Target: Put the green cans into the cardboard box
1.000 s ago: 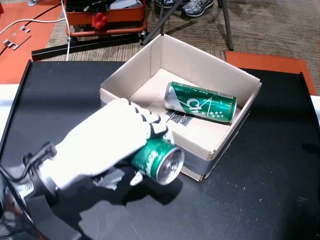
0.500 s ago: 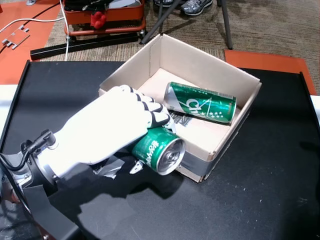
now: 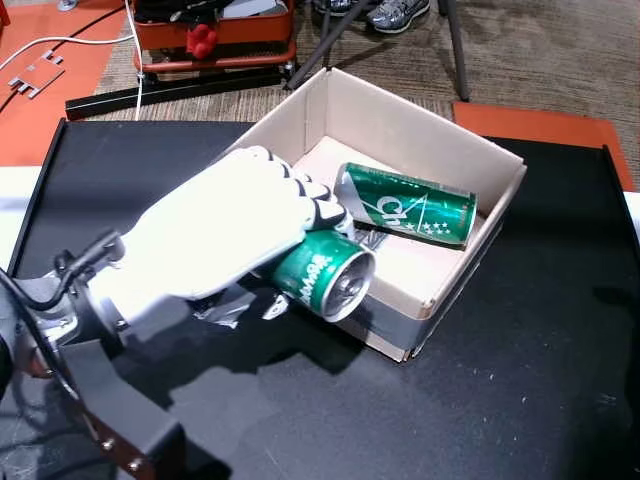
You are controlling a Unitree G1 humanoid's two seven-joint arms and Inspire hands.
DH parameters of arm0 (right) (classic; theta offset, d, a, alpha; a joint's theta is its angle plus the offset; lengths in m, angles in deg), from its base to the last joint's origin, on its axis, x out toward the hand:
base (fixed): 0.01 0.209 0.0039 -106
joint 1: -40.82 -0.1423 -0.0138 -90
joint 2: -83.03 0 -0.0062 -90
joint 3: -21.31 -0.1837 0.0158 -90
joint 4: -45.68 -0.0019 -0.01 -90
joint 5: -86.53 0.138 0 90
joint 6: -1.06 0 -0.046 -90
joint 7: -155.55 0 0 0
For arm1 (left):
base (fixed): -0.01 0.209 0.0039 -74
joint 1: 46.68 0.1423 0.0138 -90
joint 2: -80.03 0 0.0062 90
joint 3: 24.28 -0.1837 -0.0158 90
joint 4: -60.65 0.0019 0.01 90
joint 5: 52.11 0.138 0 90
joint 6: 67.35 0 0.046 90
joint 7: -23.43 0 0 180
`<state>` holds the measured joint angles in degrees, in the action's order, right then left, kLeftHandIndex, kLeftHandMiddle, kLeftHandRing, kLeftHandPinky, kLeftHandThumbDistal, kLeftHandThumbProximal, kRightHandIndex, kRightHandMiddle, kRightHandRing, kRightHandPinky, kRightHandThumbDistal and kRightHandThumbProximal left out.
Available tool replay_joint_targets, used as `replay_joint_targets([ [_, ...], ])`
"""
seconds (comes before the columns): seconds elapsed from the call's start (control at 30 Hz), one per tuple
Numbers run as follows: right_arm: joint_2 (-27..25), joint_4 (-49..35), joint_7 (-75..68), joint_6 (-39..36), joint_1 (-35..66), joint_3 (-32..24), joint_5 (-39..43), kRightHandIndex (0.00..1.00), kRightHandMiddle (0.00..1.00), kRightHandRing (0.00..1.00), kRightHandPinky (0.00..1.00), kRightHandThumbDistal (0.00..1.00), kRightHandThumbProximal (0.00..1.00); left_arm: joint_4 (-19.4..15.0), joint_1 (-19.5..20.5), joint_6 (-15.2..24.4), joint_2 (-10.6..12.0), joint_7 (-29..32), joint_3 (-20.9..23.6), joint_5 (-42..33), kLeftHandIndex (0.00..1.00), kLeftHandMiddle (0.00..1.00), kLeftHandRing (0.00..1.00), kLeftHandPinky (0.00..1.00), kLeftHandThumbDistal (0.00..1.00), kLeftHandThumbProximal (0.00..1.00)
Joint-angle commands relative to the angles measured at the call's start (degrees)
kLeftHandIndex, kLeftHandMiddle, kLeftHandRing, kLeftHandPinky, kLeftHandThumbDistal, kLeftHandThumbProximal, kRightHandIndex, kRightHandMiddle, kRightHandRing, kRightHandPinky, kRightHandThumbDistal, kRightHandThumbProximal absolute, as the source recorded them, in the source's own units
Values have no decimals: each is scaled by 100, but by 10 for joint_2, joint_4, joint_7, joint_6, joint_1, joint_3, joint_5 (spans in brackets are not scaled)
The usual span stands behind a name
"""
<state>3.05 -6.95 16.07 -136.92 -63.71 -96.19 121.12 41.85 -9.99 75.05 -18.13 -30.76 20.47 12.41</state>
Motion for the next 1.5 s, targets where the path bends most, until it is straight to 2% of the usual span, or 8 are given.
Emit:
replay_joint_targets([
  [0.0, 3, 6, 2, -9, -4, 3, -3, 54, 52, 56, 67, 59, 83, 8, -20, -4, 2, 6, 0, -12, 19, 40, 50, 34, 15, 0],
  [0.13, 7, 1, 6, -1, -2, 5, 5, 54, 52, 56, 66, 61, 81, 14, -33, -10, 5, 21, -1, -11, 22, 41, 50, 35, 19, 0],
  [0.77, 5, 3, 0, 4, -2, 15, -2, 55, 53, 57, 67, 61, 81, 33, -82, -42, 18, 54, 4, -19, 40, 60, 58, 27, 4, 0],
  [0.93, 5, 11, 12, 5, -9, 15, 5, 54, 52, 55, 67, 62, 80, 46, -101, -68, 28, 103, 25, -47, 36, 65, 69, 43, 8, 0],
  [1.03, 7, 8, 12, 8, -10, 16, 6, 53, 52, 55, 67, 63, 79, 50, -113, -84, 32, 125, 32, -58, 33, 56, 66, 45, 19, 0],
  [1.23, 9, 12, 11, -5, -11, 16, 0, 53, 52, 55, 67, 61, 81, 55, -125, -99, 42, 154, 43, -79, 34, 63, 78, 66, 13, 0],
  [1.33, 9, 16, 18, -4, -13, 15, 6, 54, 52, 55, 68, 63, 81, 61, -134, -118, 51, 173, 37, -74, 38, 65, 77, 69, 14, 0],
  [1.47, 10, 27, 33, -13, -19, 14, 11, 54, 52, 56, 69, 63, 81, 70, -147, -147, 67, 208, 38, -76, 36, 63, 76, 70, 2, 0],
])
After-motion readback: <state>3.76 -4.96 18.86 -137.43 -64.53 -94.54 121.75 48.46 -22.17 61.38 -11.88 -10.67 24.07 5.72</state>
